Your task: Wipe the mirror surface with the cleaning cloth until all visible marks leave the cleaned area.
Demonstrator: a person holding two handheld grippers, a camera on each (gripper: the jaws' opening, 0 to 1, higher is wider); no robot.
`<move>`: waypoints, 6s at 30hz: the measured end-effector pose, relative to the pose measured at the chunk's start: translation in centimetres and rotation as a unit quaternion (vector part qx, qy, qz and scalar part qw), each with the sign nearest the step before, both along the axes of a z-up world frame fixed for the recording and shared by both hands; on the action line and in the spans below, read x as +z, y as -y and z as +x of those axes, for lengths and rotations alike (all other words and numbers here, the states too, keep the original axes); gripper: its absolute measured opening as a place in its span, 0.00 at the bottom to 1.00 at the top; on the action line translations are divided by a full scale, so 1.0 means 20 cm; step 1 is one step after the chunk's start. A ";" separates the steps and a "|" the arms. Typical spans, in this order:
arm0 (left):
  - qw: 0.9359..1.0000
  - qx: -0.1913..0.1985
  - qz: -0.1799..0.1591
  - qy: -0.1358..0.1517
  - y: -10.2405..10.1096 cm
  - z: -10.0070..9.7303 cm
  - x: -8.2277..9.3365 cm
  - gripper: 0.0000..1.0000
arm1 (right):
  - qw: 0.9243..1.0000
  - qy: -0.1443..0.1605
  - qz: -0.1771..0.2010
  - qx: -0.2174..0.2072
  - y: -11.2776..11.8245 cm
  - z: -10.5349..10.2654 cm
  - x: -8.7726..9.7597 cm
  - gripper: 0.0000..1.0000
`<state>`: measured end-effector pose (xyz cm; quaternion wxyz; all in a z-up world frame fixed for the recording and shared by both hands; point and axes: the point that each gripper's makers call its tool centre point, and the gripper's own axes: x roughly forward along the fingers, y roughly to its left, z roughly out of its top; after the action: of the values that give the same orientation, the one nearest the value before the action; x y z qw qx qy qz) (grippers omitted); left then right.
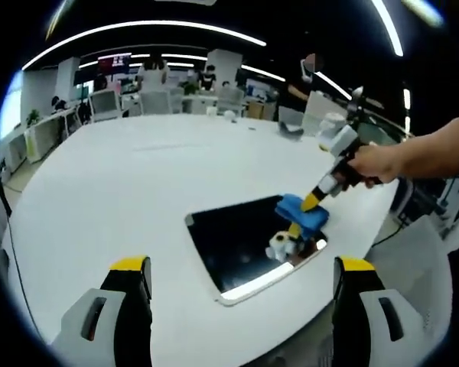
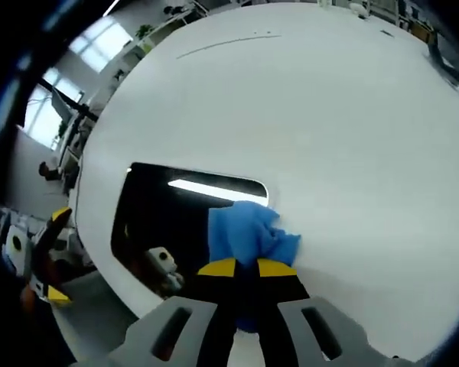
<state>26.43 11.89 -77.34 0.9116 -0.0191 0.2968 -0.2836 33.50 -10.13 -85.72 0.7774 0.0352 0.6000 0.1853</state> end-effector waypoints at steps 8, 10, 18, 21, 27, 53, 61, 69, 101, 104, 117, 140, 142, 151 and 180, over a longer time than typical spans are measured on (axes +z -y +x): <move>1.000 -0.005 0.002 -0.006 0.01 -0.01 -0.01 0.99 | 1.000 0.000 -0.007 0.001 0.00 0.02 -0.02 0.03; 1.000 -0.007 0.003 -0.005 0.02 -0.02 -0.01 0.99 | 1.000 0.000 -0.011 0.000 0.00 0.01 -0.02 0.03; 1.000 -0.011 0.014 0.006 0.02 -0.02 -0.01 0.99 | 1.000 0.009 -0.016 0.000 0.00 0.00 -0.02 0.03; 1.000 -0.012 0.015 0.007 0.02 -0.02 -0.01 0.99 | 1.000 0.010 -0.018 -0.006 0.00 0.00 -0.02 0.03; 1.000 -0.014 0.017 0.010 0.02 -0.02 0.00 0.99 | 0.999 0.014 -0.031 -0.010 -0.01 -0.03 -0.01 0.02; 0.999 -0.041 0.027 0.015 0.04 -0.05 0.00 0.99 | 0.999 -0.010 -0.037 -0.018 -0.01 -0.19 -0.01 0.02; 0.997 -0.063 0.025 0.021 0.07 -0.07 -0.01 0.99 | 0.999 -0.014 -0.035 -0.028 -0.01 -0.23 -0.02 0.02; 0.997 -0.070 0.021 0.019 0.06 -0.09 -0.01 0.99 | 0.998 -0.016 -0.029 -0.044 -0.01 -0.27 -0.01 0.02; 0.996 -0.085 0.009 0.030 0.08 -0.11 0.01 0.99 | 0.997 -0.012 -0.031 -0.077 -0.12 -0.30 -0.01 0.01; 0.995 -0.090 0.007 0.028 0.09 -0.11 0.01 0.99 | 0.997 -0.009 -0.029 -0.076 -0.16 -0.30 -0.01 0.01; 0.994 -0.101 0.008 0.031 0.10 -0.12 0.02 0.99 | 0.998 -0.005 -0.018 -0.061 -0.34 -0.30 0.00 0.01; 0.993 -0.117 0.010 0.034 0.11 -0.15 0.02 0.99 | 0.999 0.006 -0.001 -0.047 -0.57 -0.28 0.00 0.01; 0.992 -0.118 0.008 0.034 0.12 -0.15 0.02 0.99 | 0.999 0.005 0.000 -0.043 -0.59 -0.28 0.00 0.01; 0.992 -0.124 0.006 0.034 0.12 -0.16 0.02 0.99 | 1.000 0.008 0.002 -0.021 -0.70 -0.27 0.00 0.01; 0.993 -0.115 0.015 0.032 0.08 -0.14 0.00 0.99 | 0.999 0.009 0.012 0.029 -0.92 -0.25 0.00 0.02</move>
<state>23.63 10.22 -77.42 0.8822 0.0383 0.2720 -0.3825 28.45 8.17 -85.64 0.7768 0.0253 0.5912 0.2153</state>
